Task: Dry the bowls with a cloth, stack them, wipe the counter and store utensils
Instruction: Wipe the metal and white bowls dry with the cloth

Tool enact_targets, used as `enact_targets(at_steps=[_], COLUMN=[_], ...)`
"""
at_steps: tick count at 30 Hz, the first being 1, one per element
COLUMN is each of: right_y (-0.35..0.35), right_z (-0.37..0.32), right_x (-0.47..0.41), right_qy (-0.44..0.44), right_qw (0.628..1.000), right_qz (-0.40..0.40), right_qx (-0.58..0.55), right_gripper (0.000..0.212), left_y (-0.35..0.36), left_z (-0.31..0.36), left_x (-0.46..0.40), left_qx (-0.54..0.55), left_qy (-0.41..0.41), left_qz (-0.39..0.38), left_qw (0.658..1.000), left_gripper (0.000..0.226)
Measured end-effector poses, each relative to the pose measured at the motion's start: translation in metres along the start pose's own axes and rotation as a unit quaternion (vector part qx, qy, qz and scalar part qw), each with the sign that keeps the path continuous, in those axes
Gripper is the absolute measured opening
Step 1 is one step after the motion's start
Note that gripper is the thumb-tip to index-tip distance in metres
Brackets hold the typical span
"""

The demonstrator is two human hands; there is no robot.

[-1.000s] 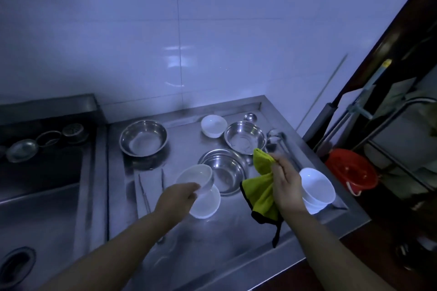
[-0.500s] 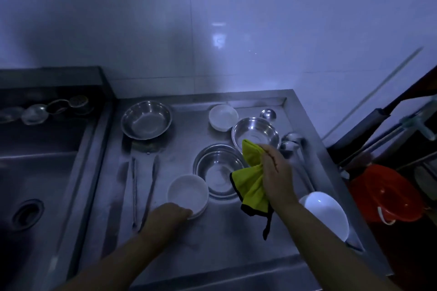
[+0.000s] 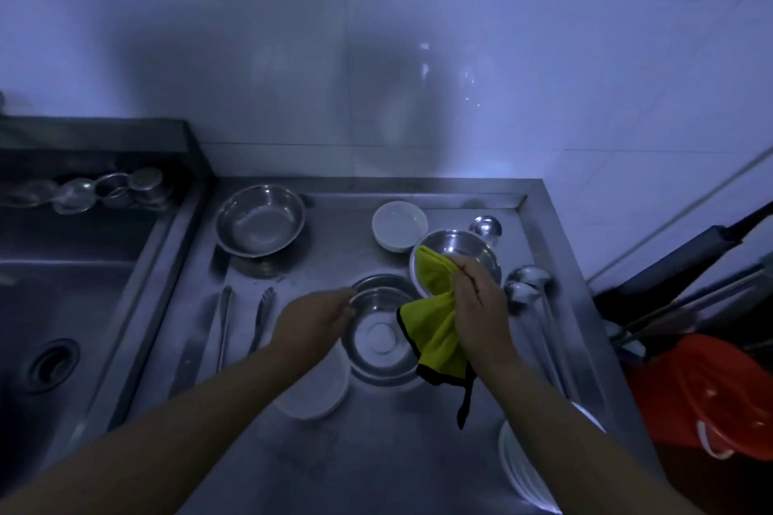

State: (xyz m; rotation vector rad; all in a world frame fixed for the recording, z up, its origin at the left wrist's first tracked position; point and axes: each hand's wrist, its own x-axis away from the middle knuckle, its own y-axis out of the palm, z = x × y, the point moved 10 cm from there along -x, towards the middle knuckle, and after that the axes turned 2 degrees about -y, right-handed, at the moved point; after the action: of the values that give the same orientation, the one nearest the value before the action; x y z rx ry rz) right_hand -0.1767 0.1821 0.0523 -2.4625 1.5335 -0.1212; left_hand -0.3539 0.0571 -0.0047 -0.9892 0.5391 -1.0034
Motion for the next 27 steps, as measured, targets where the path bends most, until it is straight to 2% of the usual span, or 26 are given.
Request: enact_targets(at_steps=[3, 6, 8, 11, 12, 14, 17, 21, 25, 27], right_y=[-0.015, -0.033, -0.042, -0.050, -0.053, -0.059, -0.062, -0.054, -0.029, -0.011], right_z=[0.008, 0.011, 0.014, 0.026, 0.030, 0.036, 0.037, 0.029, 0.017, 0.003], right_x=[-0.017, -0.030, -0.037, -0.042, -0.043, -0.044, -0.045, -0.045, -0.046, -0.043], right_qy=[0.026, 0.029, 0.027, 0.036, 0.041, 0.047, 0.048, 0.039, 0.038, 0.017], right_qw=[0.999, 0.998, 0.997, 0.995, 0.995, 0.994, 0.994, 0.996, 0.997, 0.998], right_qz=[0.020, 0.055, 0.065, 0.067, 0.070, 0.078, 0.077, 0.058, 0.040, 0.026], right_qx=[-0.009, -0.030, -0.042, -0.058, -0.062, -0.065, -0.064, -0.060, -0.058, -0.060], right_gripper=[0.035, 0.040, 0.041, 0.043, 0.044, 0.045, 0.046, 0.043, 0.039, 0.039], left_y=[0.021, 0.064, 0.096, 0.127, 0.133, 0.141, 0.140, 0.122, 0.078, 0.050], left_z=[-0.004, -0.013, -0.025, -0.030, -0.030, -0.031, -0.033, -0.048, -0.073, -0.088], left_x=[-0.064, -0.117, -0.138, -0.156, -0.159, -0.163, -0.169, -0.157, -0.126, -0.102], left_qx=[0.111, 0.241, 0.341, 0.492, 0.521, 0.546, 0.572, 0.574, 0.536, 0.559], left_qy=[-0.133, -0.252, -0.350, -0.406, -0.416, -0.434, -0.440, -0.437, -0.408, -0.398], left_qz=[-0.004, -0.034, -0.045, -0.019, -0.015, -0.005, 0.029, 0.063, 0.048, 0.063], left_qw=[0.985, 0.937, 0.872, 0.770, 0.745, 0.717, 0.692, 0.690, 0.738, 0.725], left_gripper=[0.034, 0.032, 0.035, 0.042, 0.041, 0.039, 0.045, 0.047, 0.018, 0.009])
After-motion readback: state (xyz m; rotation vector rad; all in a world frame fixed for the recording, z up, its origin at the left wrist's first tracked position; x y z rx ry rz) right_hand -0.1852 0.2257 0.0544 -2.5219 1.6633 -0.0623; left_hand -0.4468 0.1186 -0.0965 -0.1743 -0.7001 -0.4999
